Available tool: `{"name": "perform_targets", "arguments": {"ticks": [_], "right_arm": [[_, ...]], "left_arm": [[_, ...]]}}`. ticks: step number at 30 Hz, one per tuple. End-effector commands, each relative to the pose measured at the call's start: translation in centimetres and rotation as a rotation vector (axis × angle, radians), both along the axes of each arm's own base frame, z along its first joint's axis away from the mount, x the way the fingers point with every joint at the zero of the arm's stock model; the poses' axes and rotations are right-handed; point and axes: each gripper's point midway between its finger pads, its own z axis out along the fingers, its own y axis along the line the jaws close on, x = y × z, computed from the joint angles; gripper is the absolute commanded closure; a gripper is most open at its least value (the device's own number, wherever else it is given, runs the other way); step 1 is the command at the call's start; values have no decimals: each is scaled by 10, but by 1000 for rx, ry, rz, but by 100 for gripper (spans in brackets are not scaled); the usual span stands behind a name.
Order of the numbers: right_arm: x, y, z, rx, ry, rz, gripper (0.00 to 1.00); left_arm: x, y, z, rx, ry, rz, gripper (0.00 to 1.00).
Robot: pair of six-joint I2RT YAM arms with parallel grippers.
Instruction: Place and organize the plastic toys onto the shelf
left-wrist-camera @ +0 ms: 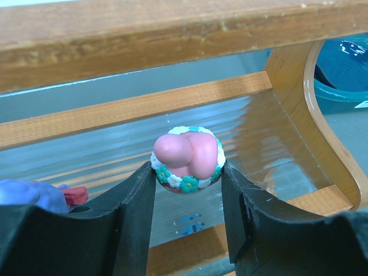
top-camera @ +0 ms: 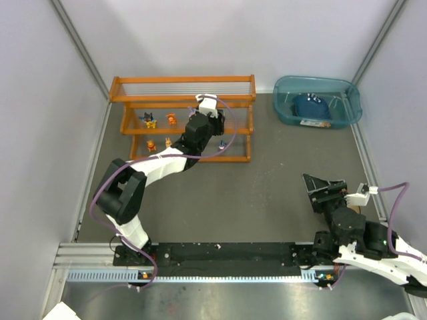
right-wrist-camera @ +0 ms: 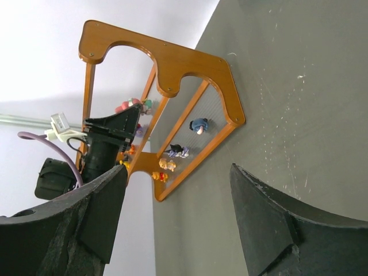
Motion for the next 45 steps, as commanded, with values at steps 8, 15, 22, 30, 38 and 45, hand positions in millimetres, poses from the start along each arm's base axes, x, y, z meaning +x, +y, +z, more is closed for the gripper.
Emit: {"name": "perform_targets", "arguments": {"ticks": [8,15,22,30,38,45], "right_arm": [[-2,-3,1,34,-7,4,27],[-2,-3,0,30,-4,3,27],[-2,-3,2,34,-6,5,27],[-2,-3,2,33,-6,7,27],[-2,-1,0,35,1,9,27],[-2,0,-1,42,4,13,27]], "left_arm": [[-2,8,10,-25,-21,21,87],[-2,8,12,-27,-28,20,64],[2,7,20,-24,-41,23,59],[0,7,21,-26,-35,21,67],[-6,9,27,-38,-38,14,81],[-10,10,27,-40,-35,8,82]]}}
